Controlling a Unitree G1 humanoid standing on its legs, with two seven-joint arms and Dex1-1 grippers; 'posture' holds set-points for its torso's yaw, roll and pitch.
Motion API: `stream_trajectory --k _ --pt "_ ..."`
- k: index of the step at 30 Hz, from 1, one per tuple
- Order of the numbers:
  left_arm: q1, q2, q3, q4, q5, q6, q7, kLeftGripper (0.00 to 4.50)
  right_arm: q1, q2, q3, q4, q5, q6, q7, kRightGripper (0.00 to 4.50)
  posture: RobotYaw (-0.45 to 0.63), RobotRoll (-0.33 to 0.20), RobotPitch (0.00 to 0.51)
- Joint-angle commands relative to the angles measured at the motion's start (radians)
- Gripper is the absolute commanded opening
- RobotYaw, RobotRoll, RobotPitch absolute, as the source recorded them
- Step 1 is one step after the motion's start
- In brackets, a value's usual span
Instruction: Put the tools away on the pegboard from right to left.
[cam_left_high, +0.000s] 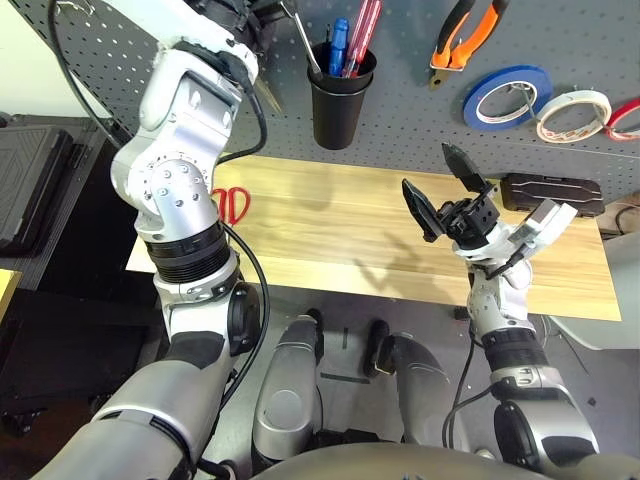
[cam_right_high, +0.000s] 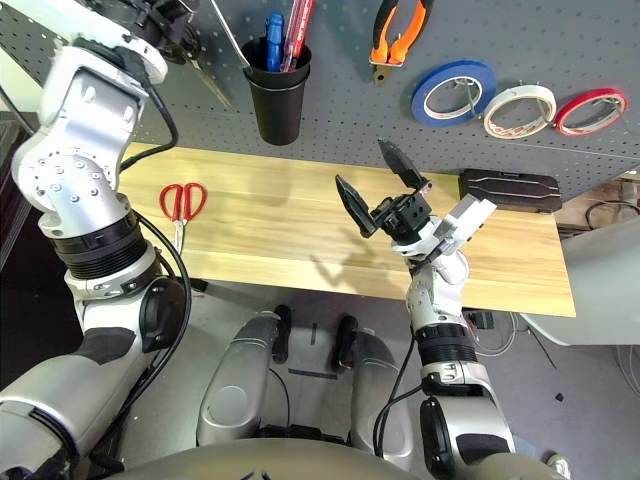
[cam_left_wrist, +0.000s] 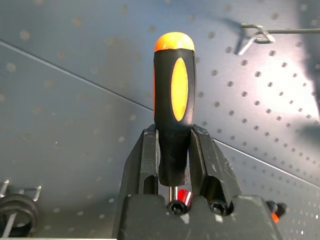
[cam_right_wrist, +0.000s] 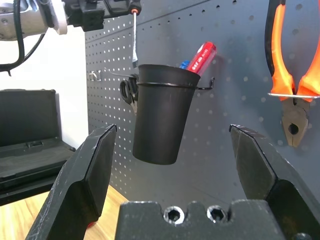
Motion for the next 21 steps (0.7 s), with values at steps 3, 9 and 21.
stream_trajectory --k 3,9,21 --pt "-0.047 -0.021 -0.006 0.092 0.038 -0.098 -0.021 0.72 0.030 0.006 0.003 -0.010 -0.026 -0.026 -0.027 4.50 0.16 0.000 0.254" --pt "-0.048 -0.022 -0.033 0.181 0.105 -0.183 -0.049 0.72 0.036 0.008 0.004 -0.012 -0.039 -0.044 -0.046 4.50 0.15 0.000 0.251" --pt "0.049 -0.023 -0.120 0.206 0.214 -0.244 -0.138 1.07 0.030 0.003 0.009 -0.017 -0.061 -0.057 -0.082 4.50 0.13 0.000 0.252"
